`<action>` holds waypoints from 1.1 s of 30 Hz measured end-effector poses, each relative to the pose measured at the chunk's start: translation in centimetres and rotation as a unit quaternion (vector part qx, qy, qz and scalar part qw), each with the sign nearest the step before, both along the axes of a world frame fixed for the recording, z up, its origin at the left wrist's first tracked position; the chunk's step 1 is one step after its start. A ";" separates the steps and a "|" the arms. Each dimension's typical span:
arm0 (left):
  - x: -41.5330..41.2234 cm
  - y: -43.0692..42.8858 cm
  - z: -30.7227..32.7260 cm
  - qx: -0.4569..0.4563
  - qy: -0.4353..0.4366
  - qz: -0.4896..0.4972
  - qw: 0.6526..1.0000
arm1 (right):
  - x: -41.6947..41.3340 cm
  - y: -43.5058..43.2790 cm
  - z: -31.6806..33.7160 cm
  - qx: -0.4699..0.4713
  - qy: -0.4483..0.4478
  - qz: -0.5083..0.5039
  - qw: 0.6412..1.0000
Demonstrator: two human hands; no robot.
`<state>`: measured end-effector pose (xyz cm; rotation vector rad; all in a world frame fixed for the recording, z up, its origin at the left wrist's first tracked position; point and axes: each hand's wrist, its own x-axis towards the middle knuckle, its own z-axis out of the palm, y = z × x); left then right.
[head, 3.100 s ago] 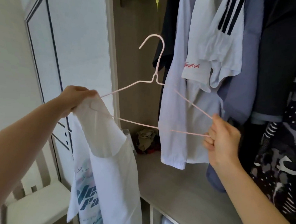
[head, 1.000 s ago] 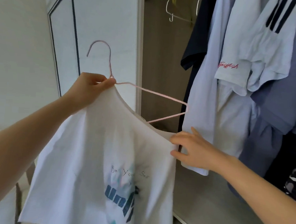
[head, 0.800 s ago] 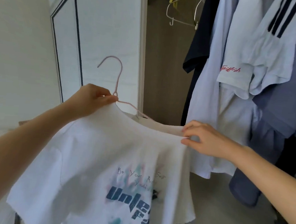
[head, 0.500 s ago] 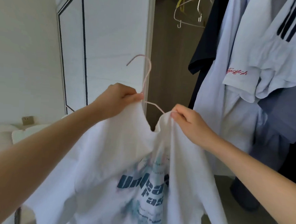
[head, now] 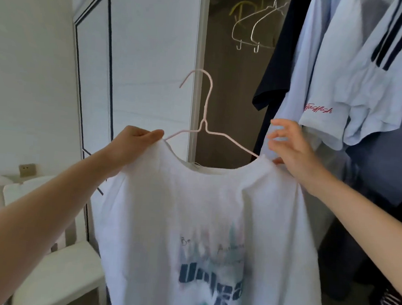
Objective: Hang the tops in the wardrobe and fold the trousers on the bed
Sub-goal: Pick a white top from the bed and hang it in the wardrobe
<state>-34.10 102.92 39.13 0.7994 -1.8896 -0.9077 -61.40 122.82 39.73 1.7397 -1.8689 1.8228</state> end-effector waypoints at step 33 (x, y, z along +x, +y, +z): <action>-3.0 -1.4 1.8 -0.080 0.025 -0.063 0.994 | 0.7 8.3 3.4 0.226 0.038 0.004 0.973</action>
